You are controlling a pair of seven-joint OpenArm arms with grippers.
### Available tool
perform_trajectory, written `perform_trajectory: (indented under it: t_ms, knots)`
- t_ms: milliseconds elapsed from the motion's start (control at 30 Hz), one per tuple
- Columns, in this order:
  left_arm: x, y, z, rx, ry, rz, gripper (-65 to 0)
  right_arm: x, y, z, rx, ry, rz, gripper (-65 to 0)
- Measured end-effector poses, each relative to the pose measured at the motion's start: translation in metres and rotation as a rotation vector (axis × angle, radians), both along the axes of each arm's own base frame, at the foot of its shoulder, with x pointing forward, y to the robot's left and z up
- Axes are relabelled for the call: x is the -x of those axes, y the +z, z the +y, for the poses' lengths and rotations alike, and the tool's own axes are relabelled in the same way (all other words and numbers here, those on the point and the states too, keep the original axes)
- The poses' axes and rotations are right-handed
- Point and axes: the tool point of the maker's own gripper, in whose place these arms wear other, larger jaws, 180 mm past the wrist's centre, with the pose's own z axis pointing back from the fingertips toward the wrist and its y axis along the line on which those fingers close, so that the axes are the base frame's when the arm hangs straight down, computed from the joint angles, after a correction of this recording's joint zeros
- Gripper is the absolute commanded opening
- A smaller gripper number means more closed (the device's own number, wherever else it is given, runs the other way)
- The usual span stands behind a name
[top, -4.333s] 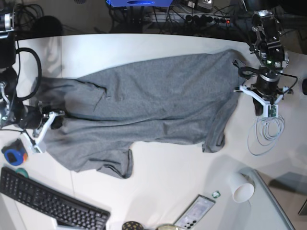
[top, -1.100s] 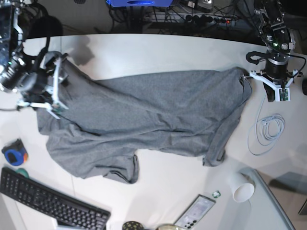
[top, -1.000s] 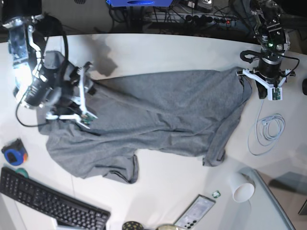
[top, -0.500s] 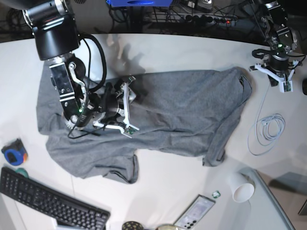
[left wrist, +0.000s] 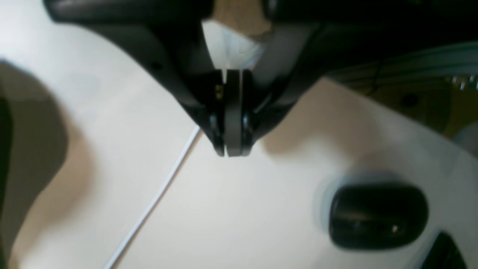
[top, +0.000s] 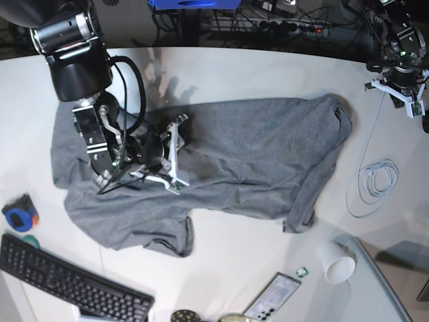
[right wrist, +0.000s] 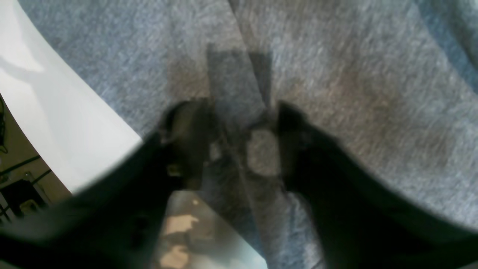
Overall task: Layout the t-shirt on the table in an organized manner, then fold the t-shirt properly
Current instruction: 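Release the shirt end with the right gripper and lift it, then smooth the shirt body with the right gripper toward its collar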
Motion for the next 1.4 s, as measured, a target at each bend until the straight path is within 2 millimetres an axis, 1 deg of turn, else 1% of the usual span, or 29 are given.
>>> perform_trajectory:
  t_ms: [67, 133, 200, 367, 467, 533, 633, 700, 900, 967, 1000, 1067, 1133, 1167, 1200, 1233, 1267, 1300, 1333, 1367, 1400]
  knots:
    - [-0.002, 0.002, -0.001, -0.003, -0.004, -0.011, -65.0, 0.001, 0.001, 0.006, -0.012, 0.002, 0.003, -64.4]
    - [-0.001, 0.000, -0.001, 0.000, -0.003, -0.009, -65.0, 0.002, 0.004, 0.009, -0.015, 0.007, -0.006, -64.5]
    - [0.000, 0.000, -0.001, 0.000, -0.002, -0.004, -65.0, 0.006, 0.010, 0.006, 0.016, 0.028, -0.017, -64.4]
    - [-0.003, 0.001, -0.002, 0.000, -0.006, -0.010, -65.0, 0.015, 0.044, 0.005, 0.057, 0.065, -0.107, -64.5]
    - [-0.002, 0.001, -0.002, 0.000, -0.005, -0.007, -65.0, 0.031, 0.058, 0.004, 0.078, 0.083, -0.135, -64.5]
    - [-0.003, 0.001, -0.002, 0.001, -0.006, -0.008, -65.0, 0.047, 0.059, 0.000, 0.100, 0.094, -0.120, -64.5]
    - [-0.004, 0.002, -0.002, -0.001, -0.005, -0.012, -65.0, 0.071, 0.057, -0.004, 0.119, 0.102, -0.092, -64.4]
    - [-0.004, 0.002, -0.002, 0.000, -0.006, -0.012, -65.0, 0.083, 0.053, -0.008, 0.134, 0.107, -0.070, -64.4]
    - [-0.018, 0.008, -0.002, 0.000, -0.005, -0.042, -65.0, 0.132, 0.029, -0.020, 0.196, 0.224, 0.016, -64.2]
    - [-0.024, 0.014, -0.002, -0.009, -0.011, -0.056, -65.0, 0.145, 0.019, -0.021, 0.209, 0.254, 0.056, -63.8]
    - [-0.026, 0.018, -0.002, -0.016, -0.015, -0.065, -65.0, 0.150, 0.013, -0.023, 0.211, 0.253, 0.083, -62.1]
    - [-0.033, 0.026, -0.002, -0.026, -0.020, -0.087, -65.0, 0.158, 0.001, -0.028, 0.230, 0.255, 0.134, -55.5]
    - [-0.041, 0.028, -0.008, -0.026, -0.040, -0.098, -65.0, 0.159, -0.001, -0.034, 0.247, 0.258, 0.144, -45.5]
    - [-0.044, 0.028, -0.012, -0.022, -0.054, -0.099, -65.0, 0.154, 0.002, -0.035, 0.253, 0.259, 0.123, -42.0]
    - [-0.046, 0.027, -0.015, -0.018, -0.060, -0.099, -65.0, 0.145, 0.012, -0.034, 0.253, 0.259, 0.077, -38.3]
    - [-0.046, 0.026, -0.016, -0.015, -0.061, -0.099, -65.0, 0.133, 0.026, -0.033, 0.244, 0.253, 0.017, -35.6]
    - [-0.045, 0.025, -0.016, -0.015, -0.061, -0.095, -65.0, 0.120, 0.043, -0.031, 0.235, 0.250, -0.057, -34.2]
    - [-0.044, 0.025, -0.016, -0.016, -0.060, -0.093, -65.0, 0.108, 0.058, -0.030, 0.230, 0.250, -0.121, -34.5]
    - [-0.043, 0.026, -0.016, -0.019, -0.059, -0.090, -65.0, 0.099, 0.069, -0.030, 0.222, 0.245, -0.164, -34.5]
    - [-0.044, 0.029, -0.018, -0.022, -0.061, -0.100, -65.0, 0.090, 0.075, -0.034, 0.220, 0.222, -0.189, -34.5]
    - [-0.048, 0.031, -0.026, -0.018, -0.071, -0.114, -65.0, 0.078, 0.079, -0.043, 0.220, 0.179, -0.204, -34.5]
